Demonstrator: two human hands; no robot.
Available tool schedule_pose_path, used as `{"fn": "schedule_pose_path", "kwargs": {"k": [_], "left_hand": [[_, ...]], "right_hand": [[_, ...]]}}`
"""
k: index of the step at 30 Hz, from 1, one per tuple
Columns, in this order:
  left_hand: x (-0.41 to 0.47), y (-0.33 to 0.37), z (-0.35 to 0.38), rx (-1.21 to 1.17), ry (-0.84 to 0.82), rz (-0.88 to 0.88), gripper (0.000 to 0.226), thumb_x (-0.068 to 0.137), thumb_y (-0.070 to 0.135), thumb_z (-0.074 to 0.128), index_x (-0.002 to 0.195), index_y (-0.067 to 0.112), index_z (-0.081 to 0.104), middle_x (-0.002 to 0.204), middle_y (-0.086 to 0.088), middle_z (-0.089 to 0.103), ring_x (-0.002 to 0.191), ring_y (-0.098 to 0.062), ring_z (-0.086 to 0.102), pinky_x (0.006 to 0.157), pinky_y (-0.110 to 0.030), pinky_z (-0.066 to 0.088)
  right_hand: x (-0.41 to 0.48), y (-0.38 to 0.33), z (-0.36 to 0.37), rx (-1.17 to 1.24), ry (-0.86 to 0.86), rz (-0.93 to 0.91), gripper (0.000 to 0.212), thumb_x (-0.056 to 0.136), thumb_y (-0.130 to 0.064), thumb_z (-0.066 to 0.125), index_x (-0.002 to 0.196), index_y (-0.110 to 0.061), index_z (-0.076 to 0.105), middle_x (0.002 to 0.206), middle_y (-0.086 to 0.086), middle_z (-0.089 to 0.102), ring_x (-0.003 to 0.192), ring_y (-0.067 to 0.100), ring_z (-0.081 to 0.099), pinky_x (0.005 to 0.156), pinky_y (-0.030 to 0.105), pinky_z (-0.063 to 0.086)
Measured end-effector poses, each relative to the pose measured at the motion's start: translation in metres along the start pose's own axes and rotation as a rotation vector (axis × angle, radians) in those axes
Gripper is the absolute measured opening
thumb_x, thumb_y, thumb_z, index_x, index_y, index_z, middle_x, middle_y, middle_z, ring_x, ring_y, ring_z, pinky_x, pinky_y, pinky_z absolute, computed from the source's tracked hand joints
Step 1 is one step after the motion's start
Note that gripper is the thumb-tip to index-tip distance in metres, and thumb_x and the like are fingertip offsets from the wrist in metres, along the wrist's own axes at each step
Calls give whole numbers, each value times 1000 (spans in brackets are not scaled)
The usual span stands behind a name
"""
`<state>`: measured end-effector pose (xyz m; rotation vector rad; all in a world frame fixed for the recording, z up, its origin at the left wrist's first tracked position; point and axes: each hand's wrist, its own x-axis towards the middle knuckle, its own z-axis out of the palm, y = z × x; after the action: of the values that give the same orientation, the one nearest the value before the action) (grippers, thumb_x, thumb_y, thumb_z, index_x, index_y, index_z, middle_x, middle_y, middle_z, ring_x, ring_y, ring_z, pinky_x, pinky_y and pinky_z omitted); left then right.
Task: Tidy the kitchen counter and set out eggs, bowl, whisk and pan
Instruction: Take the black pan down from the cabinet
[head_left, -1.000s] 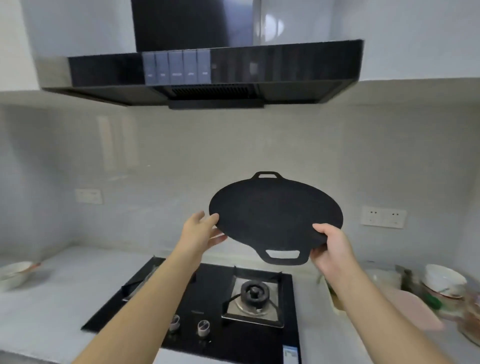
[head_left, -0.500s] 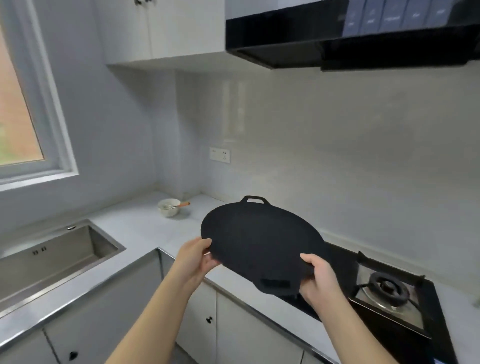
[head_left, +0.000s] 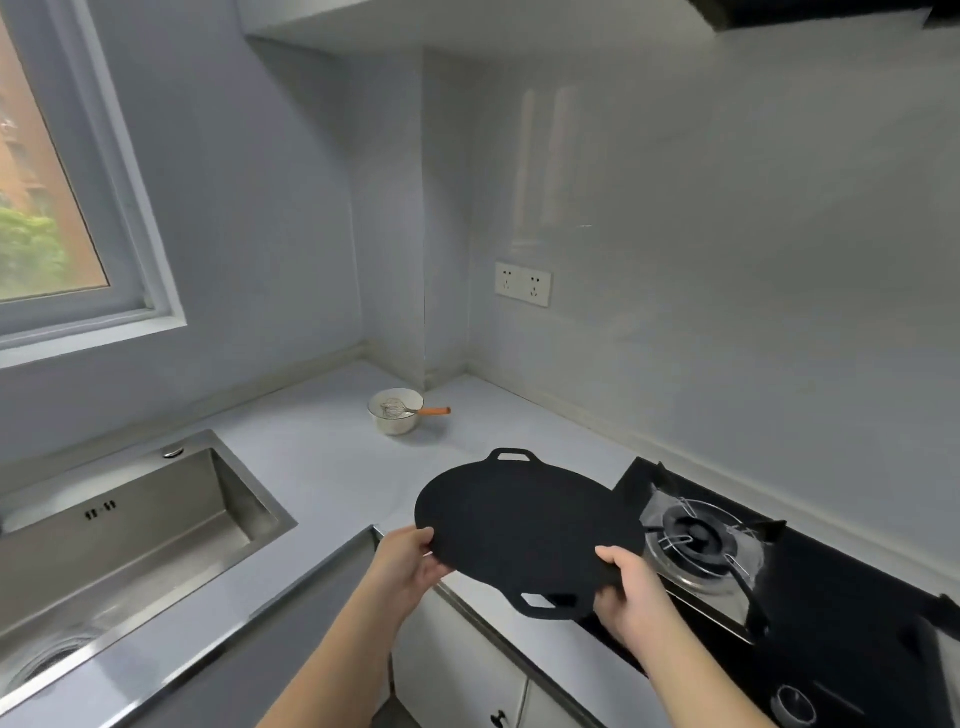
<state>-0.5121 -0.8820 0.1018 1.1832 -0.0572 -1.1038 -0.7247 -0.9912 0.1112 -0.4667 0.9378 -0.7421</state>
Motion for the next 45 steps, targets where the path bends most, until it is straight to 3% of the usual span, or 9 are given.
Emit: {"fn": "schedule_pose_path", "kwargs": {"k": [4,9,15,19,31,34,37,42,45], "left_hand": [[62,11,-8,15,21,-69,32,100,-3,32,127,-12,47,121,-25,59,92,-34,64,65,-40,54],[128,20,-12,74,1,-131,33,100,-1,32,128,-9,49,113,-21,63,88,-31,66,56,-34,58],[218,35,-19,123,-57,-197,34,101,0,30,128,-5,51,114,-19,65,91,-31,67,57,-31,58],[273,47,-25,125,-56,-233,31,102,2,33,126,-3,52,112,-18,66,93,-33,67,58,-32,58],[388,64,-27,335,-7,-275,32,102,7,37,131,-2,48,124,-17,59,113,-38,57,96,-50,48],[403,70,-24,475,49,-294,25,99,5,45,120,-4,55,117,-19,63,99,-37,65,86,-46,54],[413,73,-24,668,71,-283,10,97,8,50,94,1,55,102,-18,67,83,-36,69,82,-47,57],[424,74,-25,930,66,-243,17,95,18,54,98,1,56,80,-19,71,64,-29,72,72,-42,60],[424,77,-24,1095,42,-216,21,97,24,52,93,4,56,71,-14,72,56,-24,70,65,-35,61]], "right_hand": [[45,2,24,-12,58,12,17,94,4,45,100,-2,60,69,12,73,56,22,71,41,26,53],[91,12,35,-84,107,28,24,93,9,43,108,-2,58,74,12,74,56,20,71,44,25,54],[155,27,64,-196,198,41,25,93,9,45,111,4,62,100,23,71,79,31,69,53,32,58],[199,31,89,-227,272,24,24,92,14,43,101,5,63,89,21,72,77,30,67,49,29,57],[305,38,123,-319,336,34,29,95,12,39,102,-3,62,98,16,71,85,31,68,61,31,57],[322,43,119,-347,360,64,29,94,12,42,106,-4,63,99,15,71,86,30,69,63,31,56],[336,46,116,-354,410,69,27,92,13,46,107,-3,62,99,17,70,88,30,69,67,33,55],[355,39,121,-517,599,13,12,88,6,59,88,-6,61,86,16,68,87,34,68,80,41,57],[362,34,121,-700,649,10,7,85,1,62,91,-2,64,80,15,67,74,30,68,70,38,59]]}}
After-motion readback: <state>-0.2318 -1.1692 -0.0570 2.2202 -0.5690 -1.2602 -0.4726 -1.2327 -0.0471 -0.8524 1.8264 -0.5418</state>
